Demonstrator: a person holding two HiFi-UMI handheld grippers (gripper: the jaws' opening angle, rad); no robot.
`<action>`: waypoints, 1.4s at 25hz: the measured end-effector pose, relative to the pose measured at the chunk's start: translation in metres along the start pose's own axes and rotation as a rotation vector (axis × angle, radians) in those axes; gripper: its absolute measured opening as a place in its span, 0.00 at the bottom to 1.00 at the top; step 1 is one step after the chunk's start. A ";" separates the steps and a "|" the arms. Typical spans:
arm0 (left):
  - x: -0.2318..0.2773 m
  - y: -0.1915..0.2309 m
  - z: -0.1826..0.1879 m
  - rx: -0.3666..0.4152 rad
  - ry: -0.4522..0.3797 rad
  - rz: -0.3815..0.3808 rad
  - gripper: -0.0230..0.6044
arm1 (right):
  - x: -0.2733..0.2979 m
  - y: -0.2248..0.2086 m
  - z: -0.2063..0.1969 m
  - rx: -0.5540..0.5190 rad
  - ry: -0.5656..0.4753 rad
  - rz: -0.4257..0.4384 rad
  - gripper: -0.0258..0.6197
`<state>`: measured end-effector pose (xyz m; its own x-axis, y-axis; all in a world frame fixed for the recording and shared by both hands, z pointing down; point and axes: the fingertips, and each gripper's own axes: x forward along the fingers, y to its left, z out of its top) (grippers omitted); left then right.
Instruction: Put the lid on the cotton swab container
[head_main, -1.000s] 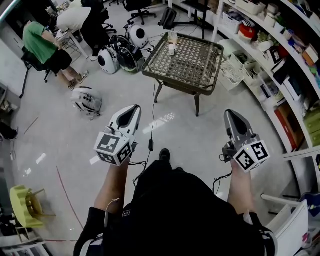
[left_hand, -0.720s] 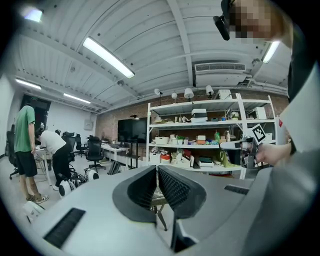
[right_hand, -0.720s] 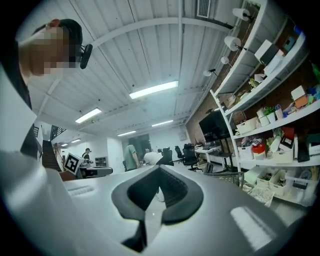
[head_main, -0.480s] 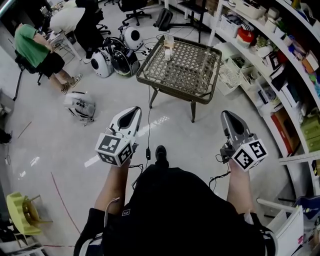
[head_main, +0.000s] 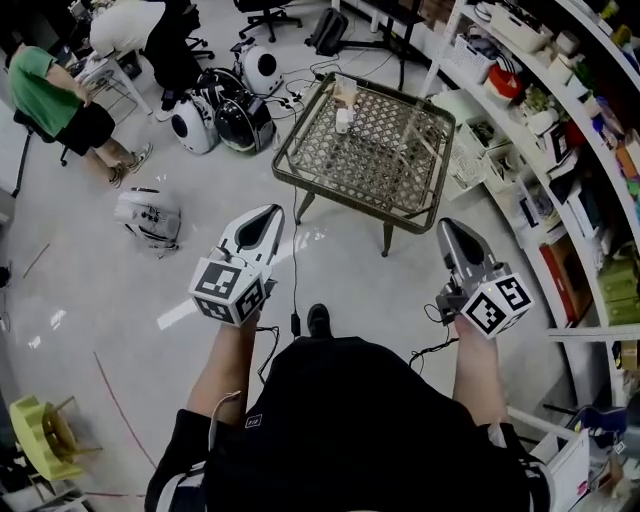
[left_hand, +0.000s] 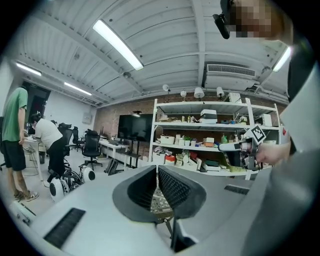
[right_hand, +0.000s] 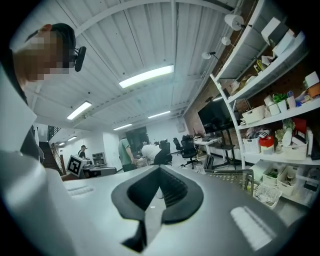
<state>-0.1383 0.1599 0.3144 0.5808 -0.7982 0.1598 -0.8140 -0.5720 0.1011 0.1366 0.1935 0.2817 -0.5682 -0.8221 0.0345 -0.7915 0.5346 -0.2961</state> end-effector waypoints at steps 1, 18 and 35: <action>0.005 0.010 -0.001 -0.006 0.003 0.002 0.07 | 0.011 0.000 -0.002 0.006 0.010 0.003 0.05; 0.065 0.110 -0.012 0.006 0.062 -0.003 0.05 | 0.122 -0.015 -0.039 0.114 0.096 0.006 0.05; 0.185 0.112 -0.011 -0.133 0.122 -0.123 0.04 | 0.205 -0.129 -0.047 0.232 0.141 0.050 0.05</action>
<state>-0.1219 -0.0494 0.3659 0.6771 -0.6902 0.2552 -0.7358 -0.6276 0.2544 0.1118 -0.0347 0.3722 -0.6440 -0.7516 0.1423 -0.6982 0.5015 -0.5109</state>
